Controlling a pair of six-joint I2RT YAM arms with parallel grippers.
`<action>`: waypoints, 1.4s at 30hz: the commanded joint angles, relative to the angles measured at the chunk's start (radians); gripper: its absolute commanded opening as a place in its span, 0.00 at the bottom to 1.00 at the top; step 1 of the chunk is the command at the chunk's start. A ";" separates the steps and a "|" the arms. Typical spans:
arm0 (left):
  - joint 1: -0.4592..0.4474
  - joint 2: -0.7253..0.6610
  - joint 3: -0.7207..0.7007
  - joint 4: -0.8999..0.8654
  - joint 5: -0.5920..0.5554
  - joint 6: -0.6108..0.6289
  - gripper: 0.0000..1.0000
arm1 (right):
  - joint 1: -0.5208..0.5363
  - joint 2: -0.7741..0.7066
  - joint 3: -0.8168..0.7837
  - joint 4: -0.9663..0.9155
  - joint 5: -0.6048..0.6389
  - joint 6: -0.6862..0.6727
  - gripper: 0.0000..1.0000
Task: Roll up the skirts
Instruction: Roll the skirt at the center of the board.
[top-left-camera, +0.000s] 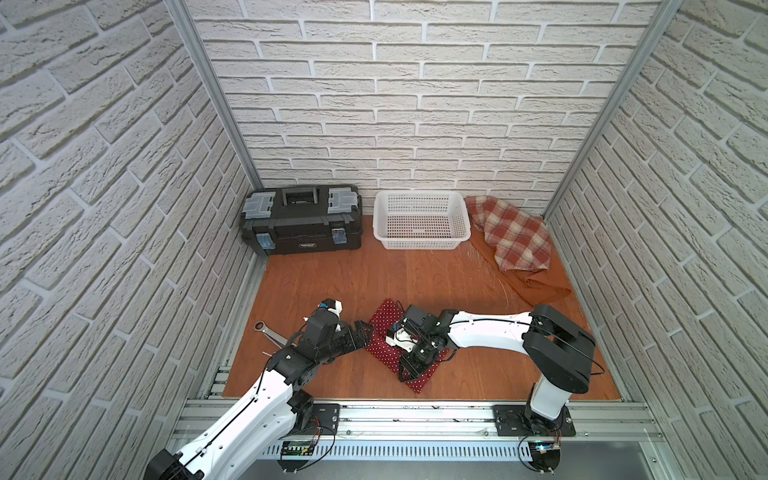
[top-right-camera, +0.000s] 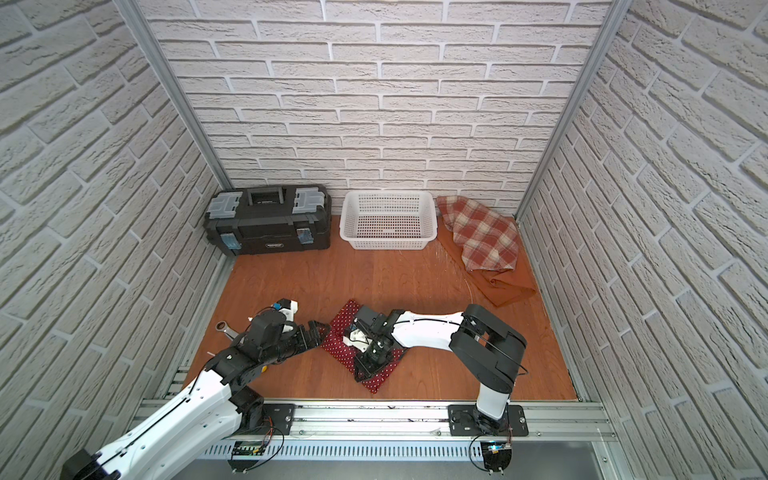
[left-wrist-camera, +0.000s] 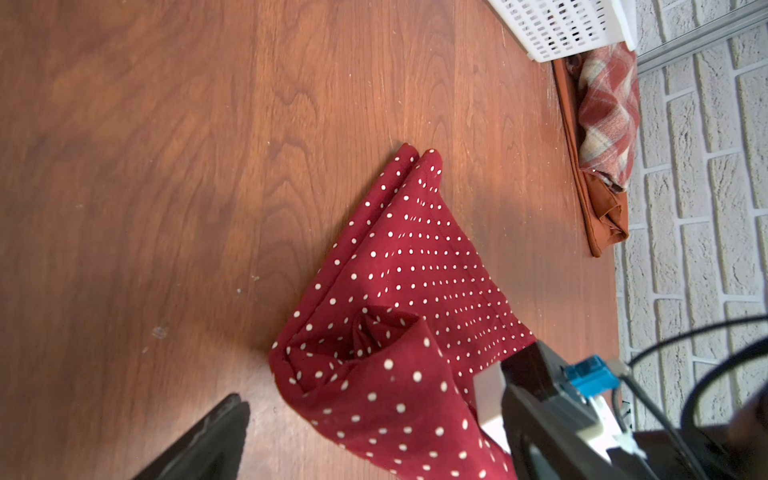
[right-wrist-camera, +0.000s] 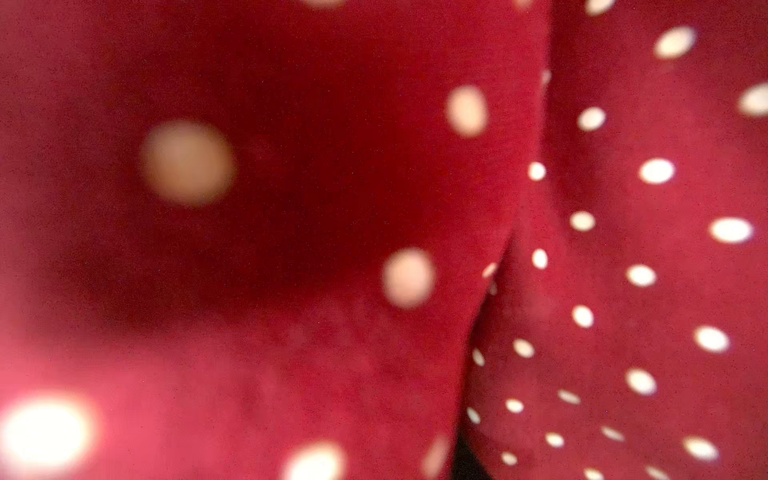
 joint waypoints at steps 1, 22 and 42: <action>-0.008 -0.014 -0.026 0.045 0.010 -0.005 0.98 | -0.025 0.019 -0.058 0.087 -0.009 0.006 0.41; -0.130 -0.048 -0.200 0.345 -0.139 -0.054 0.98 | -0.119 0.141 -0.135 0.240 -0.163 0.035 0.14; -0.194 0.539 -0.149 0.830 -0.269 0.080 0.67 | -0.156 0.199 -0.128 0.212 -0.219 0.041 0.19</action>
